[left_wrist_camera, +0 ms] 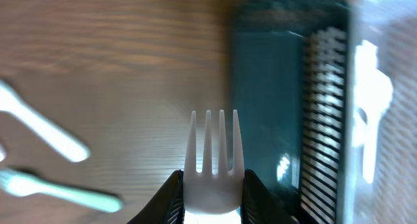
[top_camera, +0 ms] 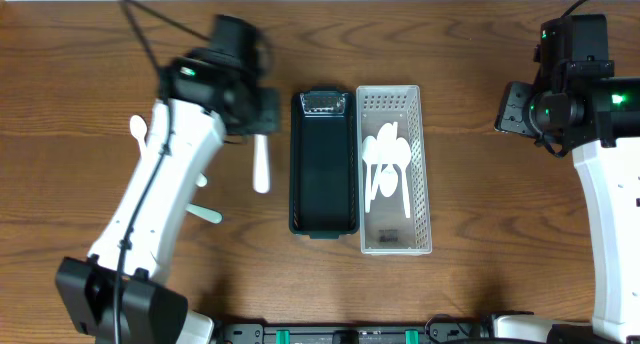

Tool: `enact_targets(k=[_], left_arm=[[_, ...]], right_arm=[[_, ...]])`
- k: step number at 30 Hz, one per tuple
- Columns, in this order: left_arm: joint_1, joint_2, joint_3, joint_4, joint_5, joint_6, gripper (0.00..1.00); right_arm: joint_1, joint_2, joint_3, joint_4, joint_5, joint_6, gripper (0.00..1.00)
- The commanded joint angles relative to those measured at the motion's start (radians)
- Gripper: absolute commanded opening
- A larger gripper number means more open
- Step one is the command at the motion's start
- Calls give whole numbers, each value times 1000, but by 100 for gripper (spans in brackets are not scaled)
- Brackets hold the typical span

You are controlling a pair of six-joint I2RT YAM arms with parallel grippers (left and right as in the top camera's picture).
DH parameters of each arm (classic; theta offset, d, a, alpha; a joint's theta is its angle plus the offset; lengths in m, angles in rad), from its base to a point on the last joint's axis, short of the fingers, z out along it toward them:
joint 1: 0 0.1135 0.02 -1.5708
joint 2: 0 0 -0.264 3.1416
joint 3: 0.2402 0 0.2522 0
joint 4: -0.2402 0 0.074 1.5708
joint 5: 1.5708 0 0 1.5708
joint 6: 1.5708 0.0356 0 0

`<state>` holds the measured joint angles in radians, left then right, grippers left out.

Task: Pack container
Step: 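Carry the fork right and release it into the dark green basket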

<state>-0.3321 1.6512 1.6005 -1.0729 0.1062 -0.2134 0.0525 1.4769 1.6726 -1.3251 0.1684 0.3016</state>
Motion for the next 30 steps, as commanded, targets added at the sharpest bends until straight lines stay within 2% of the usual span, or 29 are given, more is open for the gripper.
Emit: enact_targets(k=[1,8,15,17,20,21,22,24,26,30], left_arm=[[-93,30,-11,16,-3,-3,6],[-195,147,-35,75,-2,-51,6],[-211,277,-35,104,-2,-55,7],[-211,293,-35,104,-2,-55,17],[-211,294,-34,114,-2,-54,40],[-209,291,-29,115,-3,-54,51],[-208,284,-20,114,-3,-53,56],[-205,267,-6,109,-3,-50,57],[-198,235,10,104,-3,-50,70],[-165,128,28,56,-41,-51,72]], right_arm=[[-6,1,-6,1,-1,-19,60],[-6,1,-6,1,-1,-19,59],[-5,1,-6,-1,-1,-19,60],[-6,1,-6,-3,-1,-19,60],[-6,1,-6,-3,-1,-19,60],[-5,1,-6,-2,-1,-19,60],[-6,1,-6,-2,-1,-19,59],[-6,1,-6,-3,-1,-19,60],[-6,1,-6,-2,-1,-19,60],[-6,1,-6,-3,-1,-19,60]])
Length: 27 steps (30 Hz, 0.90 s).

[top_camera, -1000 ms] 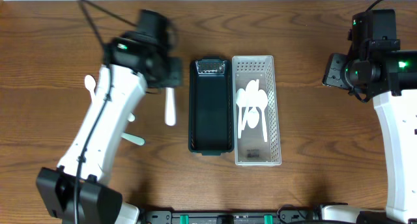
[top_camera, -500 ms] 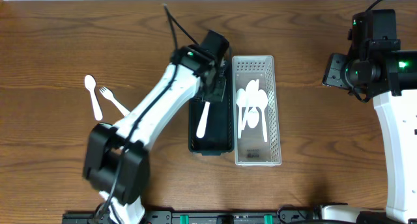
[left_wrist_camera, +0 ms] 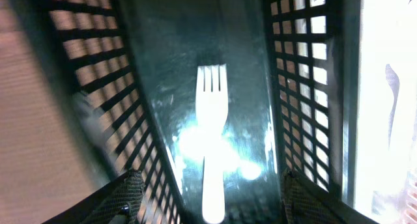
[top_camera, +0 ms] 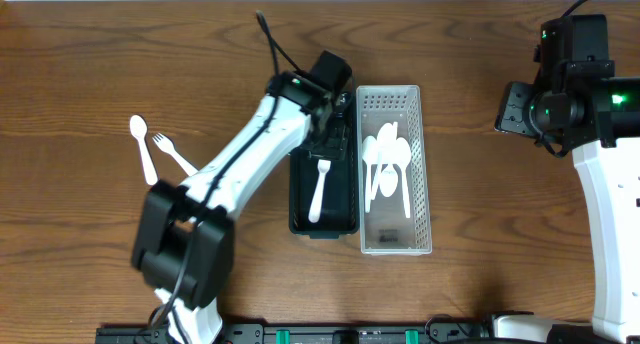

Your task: Pack container

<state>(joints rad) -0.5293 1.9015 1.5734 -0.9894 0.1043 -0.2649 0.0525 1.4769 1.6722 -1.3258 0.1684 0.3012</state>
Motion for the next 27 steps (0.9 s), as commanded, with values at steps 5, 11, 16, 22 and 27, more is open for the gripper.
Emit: enact_targets(k=[5,11,16,22,27], left_arm=[[172,-282,55,-145,-189,-140,79],[475,-381,46,-287,-238,-470,98],[673,-373,-27,-282,-153,-505,98],[827,-366,-201,-179,-91,-512,98],[898,-366,-369,-44,-51,-514,98]], right_arm=[[-6,1,-6,-2,-1,-18,60],[-6,1,-6,-2,-1,-18,60],[-6,1,-6,-2,-4,-18,60],[-6,1,-6,-2,-16,-19,60],[-6,1,-6,-2,-17,-19,60]])
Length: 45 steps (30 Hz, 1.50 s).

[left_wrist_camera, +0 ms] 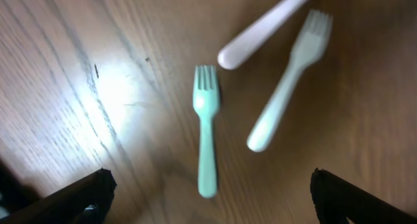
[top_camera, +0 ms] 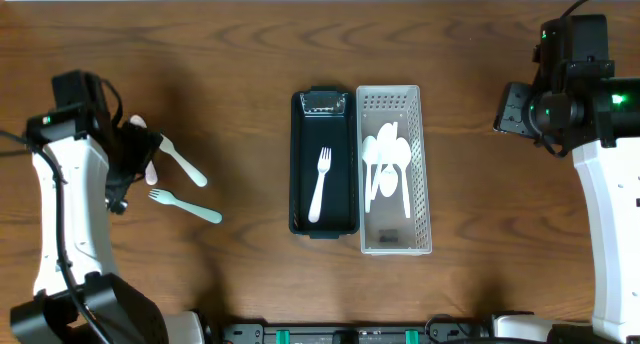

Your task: Pack container

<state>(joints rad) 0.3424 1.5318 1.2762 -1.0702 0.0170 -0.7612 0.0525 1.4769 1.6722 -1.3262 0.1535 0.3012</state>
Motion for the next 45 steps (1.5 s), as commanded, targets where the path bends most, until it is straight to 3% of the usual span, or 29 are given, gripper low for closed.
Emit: enact_targets(k=[1,9,20,33,36,45], left_arm=[[30,4,-103,65,36,-11,98],[32,55,-238,187,37,19,98],[32,210,-240,245,37,19,98],[32,268,-240,275,36,19,99],[32,268,-240,276,36,19,88],[32,272,-241,288,36,19,88]], right_arm=[[-6,1,-6,-1,-4,-19,60],[-6,1,-6,-1,-5,-19,60],[-6,1,-6,-2,-4,-19,60],[-6,1,-6,-1,-4,-19,60],[-6,1,-6,-2,-4,-19,60],[-6,1,-6,-2,-5,-19,60]])
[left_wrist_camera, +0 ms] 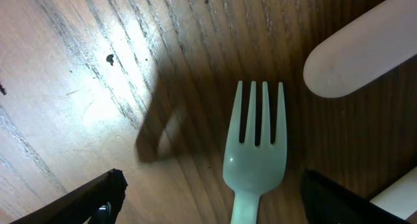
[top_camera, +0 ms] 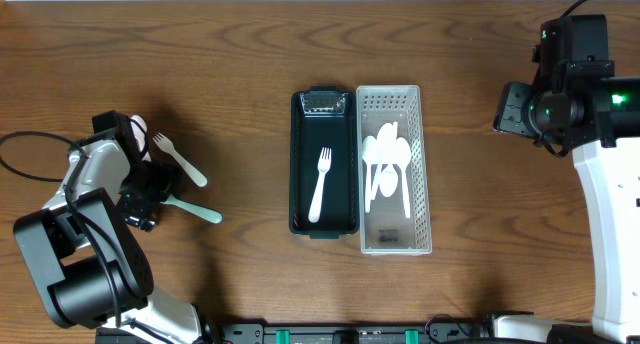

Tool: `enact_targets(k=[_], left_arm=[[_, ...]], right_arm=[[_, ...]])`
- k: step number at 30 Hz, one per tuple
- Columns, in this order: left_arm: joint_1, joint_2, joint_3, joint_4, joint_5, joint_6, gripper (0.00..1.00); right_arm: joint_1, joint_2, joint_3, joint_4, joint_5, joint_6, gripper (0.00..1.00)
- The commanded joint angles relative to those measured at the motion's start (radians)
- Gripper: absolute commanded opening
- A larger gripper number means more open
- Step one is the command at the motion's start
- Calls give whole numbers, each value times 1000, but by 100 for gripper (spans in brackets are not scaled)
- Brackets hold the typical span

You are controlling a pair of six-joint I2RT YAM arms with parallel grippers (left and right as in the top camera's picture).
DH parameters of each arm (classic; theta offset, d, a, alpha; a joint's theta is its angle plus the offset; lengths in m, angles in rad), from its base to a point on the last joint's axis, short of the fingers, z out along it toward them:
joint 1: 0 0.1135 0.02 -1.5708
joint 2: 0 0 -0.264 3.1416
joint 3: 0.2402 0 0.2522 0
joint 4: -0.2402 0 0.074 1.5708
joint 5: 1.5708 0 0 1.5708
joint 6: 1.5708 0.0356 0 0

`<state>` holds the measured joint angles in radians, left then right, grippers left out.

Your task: Pack container

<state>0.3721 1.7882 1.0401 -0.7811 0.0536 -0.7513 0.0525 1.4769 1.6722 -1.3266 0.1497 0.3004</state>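
A mint-green fork [left_wrist_camera: 255,160] lies on the wood, tines pointing away from my left gripper [left_wrist_camera: 212,188]. That gripper is open, low over the table, with the fork's neck between its fingers [left_wrist_camera: 98,199]. In the overhead view the left gripper [top_camera: 143,192] sits at the far left on the mint fork [top_camera: 197,210]. A dark green container [top_camera: 300,164] holds one white fork [top_camera: 320,184]. Beside it a white basket [top_camera: 425,164] holds several white spoons [top_camera: 385,164]. My right gripper [top_camera: 512,109] hangs off to the right, its jaws unclear.
A white fork [top_camera: 180,159] lies just beyond the mint one. A white spoon handle [left_wrist_camera: 355,61] crosses the top right of the left wrist view, close to the mint fork's tines. A black cable [top_camera: 30,144] loops at the left edge.
My left gripper was open high above the loose cutlery. Now it is down close to the wood, still open, straddling the mint fork. The right arm has not moved.
My left gripper was shut on a white fork beside the green container. Then it stood open over the container with that fork lying inside. Then it was at the far left above the loose forks and spoon, and now it is low over the mint fork.
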Motion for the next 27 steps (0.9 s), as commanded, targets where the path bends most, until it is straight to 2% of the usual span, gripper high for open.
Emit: enact_targets(k=[1,17,23,25,27], left_arm=[[2,19,-4,0,-1,10,88],[2,80,-4,0,3,10,88],[3,80,-4,0,19,10,61],[3,80,-4,1,19,10,46],[2,80,-4,2,18,10,38]], right_arm=[[-6,1,-6,-1,-1,-18,60],[-6,1,-6,-1,-1,-18,60],[-6,1,-6,-1,-1,-18,61],[-6,1,-6,-1,-1,-18,61],[-6,1,-6,-1,0,-18,61]])
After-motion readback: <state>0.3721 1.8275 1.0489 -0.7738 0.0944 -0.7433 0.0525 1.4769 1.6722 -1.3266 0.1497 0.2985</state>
